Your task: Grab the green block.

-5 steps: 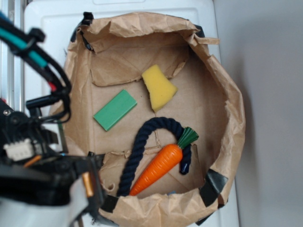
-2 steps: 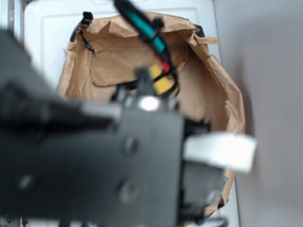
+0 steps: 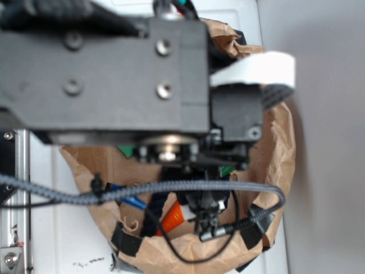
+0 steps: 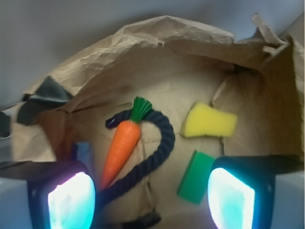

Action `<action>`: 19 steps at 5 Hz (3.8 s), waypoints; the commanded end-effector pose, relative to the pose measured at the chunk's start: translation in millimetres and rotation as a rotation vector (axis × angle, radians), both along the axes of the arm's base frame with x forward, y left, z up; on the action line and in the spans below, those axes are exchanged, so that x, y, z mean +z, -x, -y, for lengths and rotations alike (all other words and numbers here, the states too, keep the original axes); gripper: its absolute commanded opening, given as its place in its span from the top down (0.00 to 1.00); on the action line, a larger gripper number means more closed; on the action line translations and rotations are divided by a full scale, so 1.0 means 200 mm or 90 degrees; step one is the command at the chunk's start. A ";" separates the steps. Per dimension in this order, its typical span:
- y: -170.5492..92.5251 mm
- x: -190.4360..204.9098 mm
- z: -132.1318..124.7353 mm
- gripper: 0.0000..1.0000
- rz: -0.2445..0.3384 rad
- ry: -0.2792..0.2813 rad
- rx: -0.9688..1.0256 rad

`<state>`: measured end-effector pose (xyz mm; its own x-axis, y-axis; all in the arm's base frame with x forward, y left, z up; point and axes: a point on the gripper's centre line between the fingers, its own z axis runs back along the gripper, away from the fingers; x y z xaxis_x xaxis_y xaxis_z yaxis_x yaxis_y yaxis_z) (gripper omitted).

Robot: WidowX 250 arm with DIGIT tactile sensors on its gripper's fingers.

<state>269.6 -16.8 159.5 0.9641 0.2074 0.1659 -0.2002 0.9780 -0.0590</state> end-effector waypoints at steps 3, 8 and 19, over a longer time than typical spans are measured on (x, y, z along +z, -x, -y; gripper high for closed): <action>-0.01 -0.08 -0.10 0.00 0.013 -0.045 0.069; 0.08 -0.31 -0.39 0.00 0.031 -0.075 0.037; 0.27 -0.66 -0.29 0.00 -0.105 0.070 0.101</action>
<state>216.2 35.4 23.6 0.9342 0.3555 -0.0301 -0.3566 0.9278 -0.1100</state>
